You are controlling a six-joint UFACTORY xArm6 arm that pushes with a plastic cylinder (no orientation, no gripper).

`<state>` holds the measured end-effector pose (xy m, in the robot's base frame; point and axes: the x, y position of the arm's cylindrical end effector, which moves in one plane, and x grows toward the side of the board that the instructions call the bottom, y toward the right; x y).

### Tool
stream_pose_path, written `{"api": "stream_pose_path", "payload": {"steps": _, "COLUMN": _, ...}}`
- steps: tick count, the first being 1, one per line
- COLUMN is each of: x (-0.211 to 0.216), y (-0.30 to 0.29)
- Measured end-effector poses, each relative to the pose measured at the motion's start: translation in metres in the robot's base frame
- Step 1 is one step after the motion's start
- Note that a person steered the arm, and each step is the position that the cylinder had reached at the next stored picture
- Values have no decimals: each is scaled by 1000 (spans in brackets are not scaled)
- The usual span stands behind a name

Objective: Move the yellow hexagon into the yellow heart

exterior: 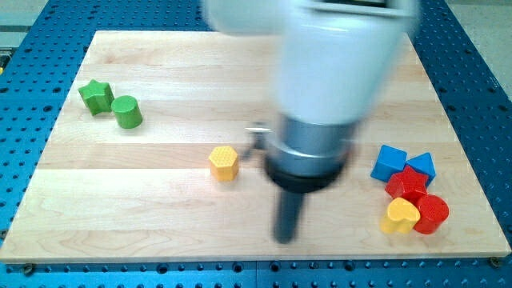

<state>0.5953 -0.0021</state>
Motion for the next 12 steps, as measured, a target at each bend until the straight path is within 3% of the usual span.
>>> {"api": "stream_pose_path", "payload": {"steps": 1, "x": -5, "y": -102}}
{"api": "stream_pose_path", "payload": {"steps": 2, "x": -17, "y": -139}}
{"api": "stream_pose_path", "payload": {"steps": 4, "x": -74, "y": -138}}
{"api": "stream_pose_path", "payload": {"steps": 7, "x": -109, "y": -27}}
{"api": "stream_pose_path", "payload": {"steps": 8, "x": -100, "y": 60}}
{"api": "stream_pose_path", "payload": {"steps": 9, "x": -95, "y": 95}}
{"api": "stream_pose_path", "payload": {"steps": 10, "x": -90, "y": 23}}
{"api": "stream_pose_path", "payload": {"steps": 11, "x": -65, "y": 38}}
{"api": "stream_pose_path", "payload": {"steps": 12, "x": -55, "y": 100}}
